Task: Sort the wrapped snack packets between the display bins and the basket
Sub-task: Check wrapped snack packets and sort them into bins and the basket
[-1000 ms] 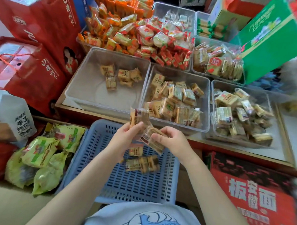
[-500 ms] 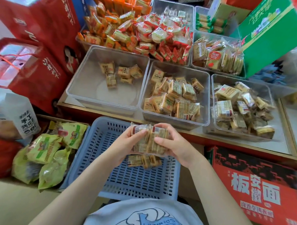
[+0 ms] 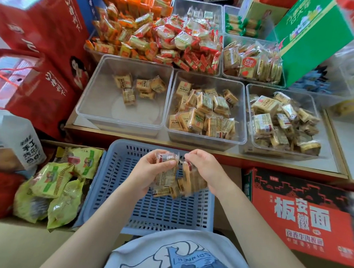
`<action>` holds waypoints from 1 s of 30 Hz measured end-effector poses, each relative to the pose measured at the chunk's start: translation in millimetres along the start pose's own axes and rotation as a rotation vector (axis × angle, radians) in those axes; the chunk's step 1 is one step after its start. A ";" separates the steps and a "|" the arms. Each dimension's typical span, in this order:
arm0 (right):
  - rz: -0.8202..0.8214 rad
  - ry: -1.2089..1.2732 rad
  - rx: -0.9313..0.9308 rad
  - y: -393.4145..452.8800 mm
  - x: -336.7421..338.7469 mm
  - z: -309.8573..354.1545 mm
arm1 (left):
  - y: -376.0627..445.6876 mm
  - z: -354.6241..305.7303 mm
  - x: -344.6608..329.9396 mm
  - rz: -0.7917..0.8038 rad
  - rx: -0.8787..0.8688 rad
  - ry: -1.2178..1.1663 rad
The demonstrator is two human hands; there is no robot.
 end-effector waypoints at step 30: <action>-0.224 0.099 0.166 -19.6 15.4 16.1 | -6.8 -23.0 3.6 -0.025 -0.090 0.165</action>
Point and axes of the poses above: each hand's wrist, its own y-axis towards the middle knuckle, its own x-axis out of the back of the hand, z = x × y, the point moved 10 cm from there along y, towards the middle knuckle, and after that the axes turned 11 degrees about z, right-handed, at the moved point
